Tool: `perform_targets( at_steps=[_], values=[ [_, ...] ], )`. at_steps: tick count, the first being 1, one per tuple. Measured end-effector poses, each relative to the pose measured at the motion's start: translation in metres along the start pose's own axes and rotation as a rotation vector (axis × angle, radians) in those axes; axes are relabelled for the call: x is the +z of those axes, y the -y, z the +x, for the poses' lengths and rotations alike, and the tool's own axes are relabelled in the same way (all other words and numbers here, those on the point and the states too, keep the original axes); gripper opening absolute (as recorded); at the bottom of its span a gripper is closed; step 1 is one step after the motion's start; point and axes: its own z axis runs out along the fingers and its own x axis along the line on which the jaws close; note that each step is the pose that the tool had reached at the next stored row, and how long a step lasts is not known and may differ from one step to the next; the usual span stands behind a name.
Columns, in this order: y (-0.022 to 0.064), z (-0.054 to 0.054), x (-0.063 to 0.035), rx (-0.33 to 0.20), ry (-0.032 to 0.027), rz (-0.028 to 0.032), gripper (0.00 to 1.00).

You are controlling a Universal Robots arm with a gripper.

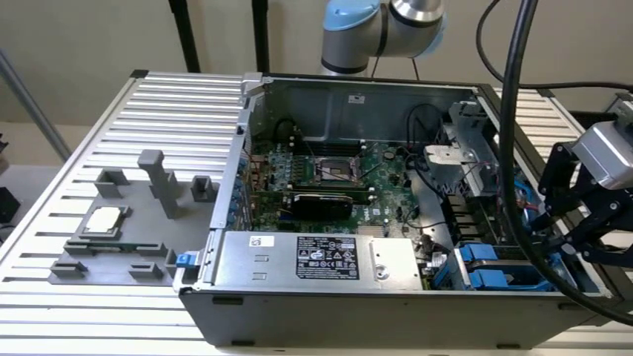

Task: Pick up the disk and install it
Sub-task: 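Insert the first disk wire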

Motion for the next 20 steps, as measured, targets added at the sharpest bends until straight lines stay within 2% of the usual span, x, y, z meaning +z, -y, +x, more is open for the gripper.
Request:
perform_targets(
  at_steps=[3,4,15,20],
  values=[
    [0.0013,0.0,0.0004,-0.006,0.0002,-0.0008,1.0],
    [0.0016,0.0,0.0004,-0.007,0.0004,-0.001,0.0],
    [0.0016,0.0,-0.0018,-0.017,0.0019,-0.002,0.0],
    [-0.0125,-0.003,-0.0022,-0.017,0.0019,-0.0021,0.0]
  ],
)
